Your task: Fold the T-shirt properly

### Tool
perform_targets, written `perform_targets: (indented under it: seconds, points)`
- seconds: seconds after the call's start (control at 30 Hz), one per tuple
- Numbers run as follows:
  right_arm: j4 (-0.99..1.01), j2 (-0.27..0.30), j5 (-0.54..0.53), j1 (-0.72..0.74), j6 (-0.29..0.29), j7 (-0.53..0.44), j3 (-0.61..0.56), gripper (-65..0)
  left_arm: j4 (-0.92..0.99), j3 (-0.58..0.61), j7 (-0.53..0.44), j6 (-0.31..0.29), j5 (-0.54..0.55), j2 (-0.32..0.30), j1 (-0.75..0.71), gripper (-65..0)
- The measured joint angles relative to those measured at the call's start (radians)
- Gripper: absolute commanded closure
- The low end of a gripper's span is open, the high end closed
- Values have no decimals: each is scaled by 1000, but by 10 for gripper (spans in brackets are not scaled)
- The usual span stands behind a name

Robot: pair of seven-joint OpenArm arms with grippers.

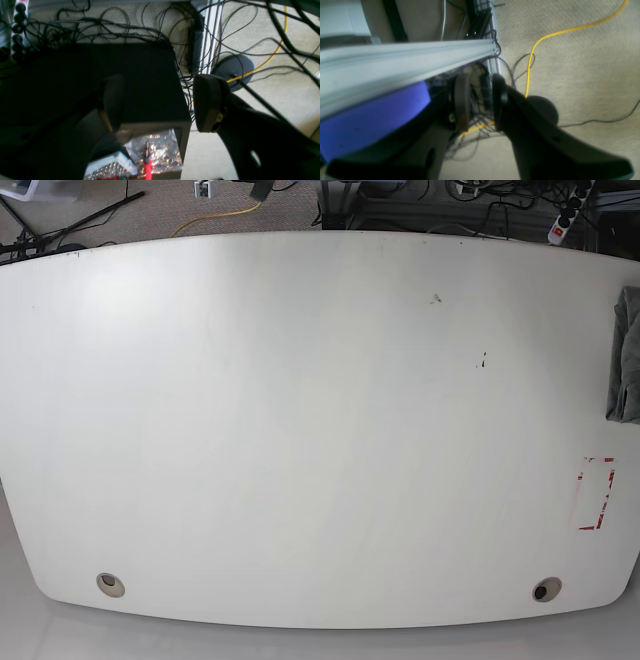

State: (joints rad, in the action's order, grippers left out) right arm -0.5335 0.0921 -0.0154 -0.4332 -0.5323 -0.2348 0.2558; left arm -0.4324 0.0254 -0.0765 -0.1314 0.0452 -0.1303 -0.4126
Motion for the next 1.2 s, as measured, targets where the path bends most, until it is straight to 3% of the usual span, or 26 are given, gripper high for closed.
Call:
perform_targets:
  seconds: [0.07,0.2,0.33,0.43,0.73,1.2]
  points:
    - [39,0,68,31,16,9,1,-140,89,0,8,1,1,3,55,-393]
    - [50,-9,153,60,122,9,2,-143,183,-4,-21,4,0,17,124,-393]
    - [53,-13,226,96,194,23,2,-144,248,-3,-21,94,0,27,177,-393]
    - [53,-14,255,132,201,79,2,-144,267,-2,-24,134,0,21,199,-393]
    - [57,-12,265,199,203,200,4,-144,270,-4,72,131,0,59,251,-393]
    - [138,-8,267,230,203,212,4,-144,270,-6,76,135,0,53,253,-393]
